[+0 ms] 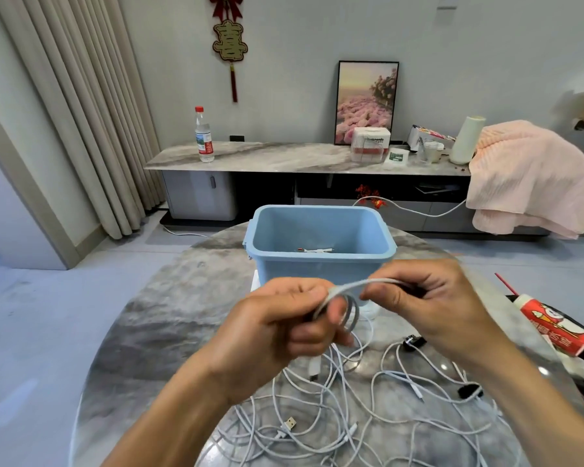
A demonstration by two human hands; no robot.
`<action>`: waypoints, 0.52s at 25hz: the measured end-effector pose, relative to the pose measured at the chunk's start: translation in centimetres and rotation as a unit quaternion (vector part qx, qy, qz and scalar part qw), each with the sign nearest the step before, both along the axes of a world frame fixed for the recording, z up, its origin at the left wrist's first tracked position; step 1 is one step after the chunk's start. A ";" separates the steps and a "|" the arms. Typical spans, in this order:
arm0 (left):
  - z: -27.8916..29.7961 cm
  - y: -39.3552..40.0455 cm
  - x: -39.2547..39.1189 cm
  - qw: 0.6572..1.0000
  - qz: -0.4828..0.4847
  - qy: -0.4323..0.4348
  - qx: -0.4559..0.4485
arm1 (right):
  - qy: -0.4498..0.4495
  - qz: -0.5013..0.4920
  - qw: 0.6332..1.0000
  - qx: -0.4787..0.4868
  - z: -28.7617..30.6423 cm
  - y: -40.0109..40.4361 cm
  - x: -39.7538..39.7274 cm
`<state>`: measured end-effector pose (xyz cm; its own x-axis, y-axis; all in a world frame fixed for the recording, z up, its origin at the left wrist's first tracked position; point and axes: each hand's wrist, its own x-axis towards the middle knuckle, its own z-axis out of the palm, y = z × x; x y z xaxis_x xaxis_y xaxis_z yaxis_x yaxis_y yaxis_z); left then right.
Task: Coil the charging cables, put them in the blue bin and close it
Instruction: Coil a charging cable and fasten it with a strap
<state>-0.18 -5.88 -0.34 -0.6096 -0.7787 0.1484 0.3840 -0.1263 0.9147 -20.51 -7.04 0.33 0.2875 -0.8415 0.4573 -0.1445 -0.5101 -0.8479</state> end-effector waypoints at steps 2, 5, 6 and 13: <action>0.0 0.2 -0.1 0.989 -0.011 0.134 0.061 | -0.104 0.047 0.986 0.122 -1.8 0.2 2.0; -0.6 0.0 -0.3 0.947 0.027 0.287 0.140 | -0.163 0.012 0.960 0.226 -3.4 0.8 5.5; -0.8 -0.1 -0.2 0.941 0.063 0.296 0.150 | -0.176 0.009 0.951 0.252 -3.6 1.0 6.2; -0.9 -1.6 0.2 0.941 0.323 0.092 -0.035 | 0.054 0.041 0.943 0.326 -3.0 2.8 6.4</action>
<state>0.07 -7.47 -1.26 0.0286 -0.9622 0.2708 0.5130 0.2466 0.8222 -14.15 -4.20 -2.65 0.3788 -0.9069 -0.1847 -0.2299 0.1012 -0.9680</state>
